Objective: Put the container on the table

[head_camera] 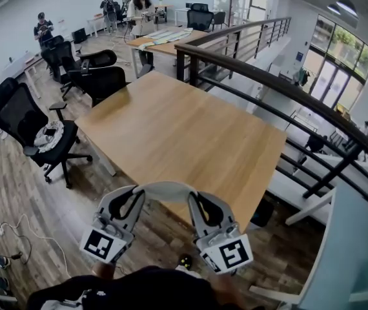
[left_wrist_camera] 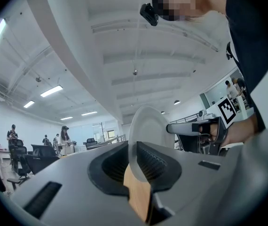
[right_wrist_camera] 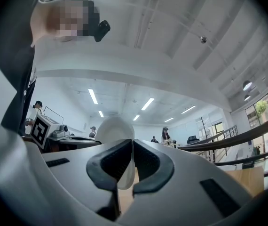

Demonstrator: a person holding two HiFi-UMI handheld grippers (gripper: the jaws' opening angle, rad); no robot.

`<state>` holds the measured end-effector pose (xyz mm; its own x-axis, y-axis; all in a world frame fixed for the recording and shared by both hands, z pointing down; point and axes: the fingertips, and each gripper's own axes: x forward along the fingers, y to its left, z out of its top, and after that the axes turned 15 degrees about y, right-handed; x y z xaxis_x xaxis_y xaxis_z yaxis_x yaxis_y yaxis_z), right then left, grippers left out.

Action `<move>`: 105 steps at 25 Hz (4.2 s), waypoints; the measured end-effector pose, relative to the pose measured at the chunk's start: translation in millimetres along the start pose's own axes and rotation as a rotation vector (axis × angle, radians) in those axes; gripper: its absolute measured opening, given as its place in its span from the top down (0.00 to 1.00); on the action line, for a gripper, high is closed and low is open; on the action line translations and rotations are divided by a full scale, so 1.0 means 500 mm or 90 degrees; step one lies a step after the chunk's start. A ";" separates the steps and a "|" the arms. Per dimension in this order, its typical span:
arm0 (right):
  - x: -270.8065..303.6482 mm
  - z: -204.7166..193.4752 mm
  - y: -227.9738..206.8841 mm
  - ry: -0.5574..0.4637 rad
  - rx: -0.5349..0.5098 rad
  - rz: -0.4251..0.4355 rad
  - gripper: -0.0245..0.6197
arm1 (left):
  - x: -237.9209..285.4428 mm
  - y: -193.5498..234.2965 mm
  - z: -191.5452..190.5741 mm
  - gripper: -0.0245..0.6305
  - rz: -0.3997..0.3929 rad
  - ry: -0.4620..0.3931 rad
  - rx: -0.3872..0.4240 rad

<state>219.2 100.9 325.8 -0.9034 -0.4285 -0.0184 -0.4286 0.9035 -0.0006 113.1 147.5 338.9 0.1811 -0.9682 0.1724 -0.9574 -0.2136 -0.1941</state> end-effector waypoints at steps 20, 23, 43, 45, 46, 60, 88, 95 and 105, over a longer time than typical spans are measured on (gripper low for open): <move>0.061 -0.015 -0.080 -0.012 0.011 0.045 0.93 | 0.083 0.033 0.000 0.89 0.045 0.021 0.005; 0.075 -0.024 -0.084 -0.011 0.013 0.060 0.93 | 0.088 0.041 -0.011 0.89 0.058 0.027 0.003; 0.118 -0.080 -0.098 0.023 0.027 0.125 0.93 | 0.102 0.063 -0.037 0.89 0.109 0.053 0.004; 0.117 -0.079 -0.100 0.021 0.031 0.125 0.93 | 0.104 0.061 -0.035 0.89 0.110 0.055 0.009; 0.117 -0.080 -0.101 0.022 0.031 0.125 0.93 | 0.105 0.060 -0.036 0.89 0.111 0.056 0.007; 0.131 -0.086 -0.157 0.034 0.014 0.080 0.93 | 0.180 0.074 -0.038 0.89 0.064 0.040 -0.006; 0.370 -0.072 -0.278 0.028 0.020 -0.094 0.93 | 0.417 0.306 -0.044 0.89 -0.100 0.004 0.009; 0.411 -0.072 -0.296 0.041 0.000 -0.125 0.93 | 0.459 0.344 -0.051 0.89 -0.132 -0.007 -0.006; 0.456 -0.075 -0.317 0.057 0.002 -0.180 0.93 | 0.508 0.386 -0.057 0.89 -0.183 -0.013 -0.015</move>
<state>80.6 -140.3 359.2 -0.7458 -0.6624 0.0705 -0.6638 0.7479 0.0041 -32.2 -136.1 372.8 0.4502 -0.8708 0.1977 -0.8711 -0.4769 -0.1171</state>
